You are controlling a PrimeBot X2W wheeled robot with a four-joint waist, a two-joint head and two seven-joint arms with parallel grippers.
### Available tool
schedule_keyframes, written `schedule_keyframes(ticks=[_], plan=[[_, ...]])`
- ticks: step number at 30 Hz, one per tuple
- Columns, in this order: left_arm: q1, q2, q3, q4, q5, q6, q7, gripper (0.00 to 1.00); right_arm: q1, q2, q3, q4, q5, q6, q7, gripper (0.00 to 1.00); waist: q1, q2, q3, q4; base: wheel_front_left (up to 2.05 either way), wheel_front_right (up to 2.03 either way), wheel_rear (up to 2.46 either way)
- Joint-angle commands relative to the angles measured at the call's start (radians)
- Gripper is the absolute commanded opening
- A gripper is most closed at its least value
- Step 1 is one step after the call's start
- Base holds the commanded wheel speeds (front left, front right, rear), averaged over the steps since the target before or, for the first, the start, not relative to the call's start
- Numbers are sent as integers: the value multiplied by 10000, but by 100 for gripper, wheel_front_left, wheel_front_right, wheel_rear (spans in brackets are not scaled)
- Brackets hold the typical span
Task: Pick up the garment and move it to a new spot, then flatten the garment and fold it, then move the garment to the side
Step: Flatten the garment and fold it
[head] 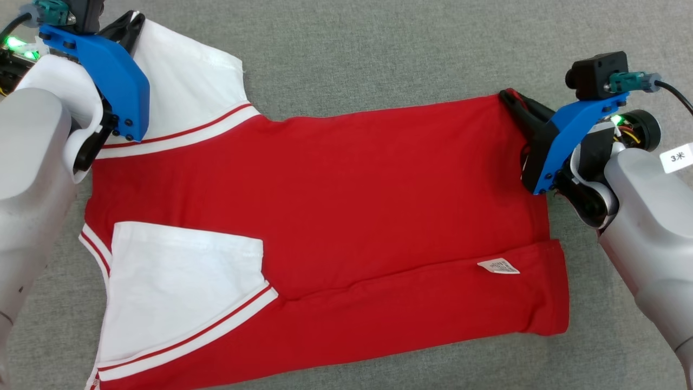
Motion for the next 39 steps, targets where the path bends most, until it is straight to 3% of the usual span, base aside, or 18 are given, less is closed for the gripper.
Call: schedule_keyframes(ticks=[1,12,19,29,39], plan=[[-169,-25,-46,-6,-18,-8,-226,0,-246,-32,-81,156,51,-2,-283,0,0,0,-80,32,0,0,0],[658,-186,78,-667,-550,-7,-1630,0,293,-156,384,364,-29,-1,-1888,0,0,0,-777,368,0,0,0],[2102,129,178,-1888,-751,450,-2554,0,1174,-585,548,63,-25,-1,-2989,0,0,0,-1212,692,0,0,0],[4610,1138,397,-4933,-1139,1893,-3028,0,2556,-970,-61,-428,-271,-1,-3621,0,0,0,-1719,1006,0,0,0],[6795,2122,831,-7856,-1607,3502,-3254,0,3842,-841,-1381,-1113,-1071,-1,-3669,0,0,0,-2014,1181,0,0,0]])
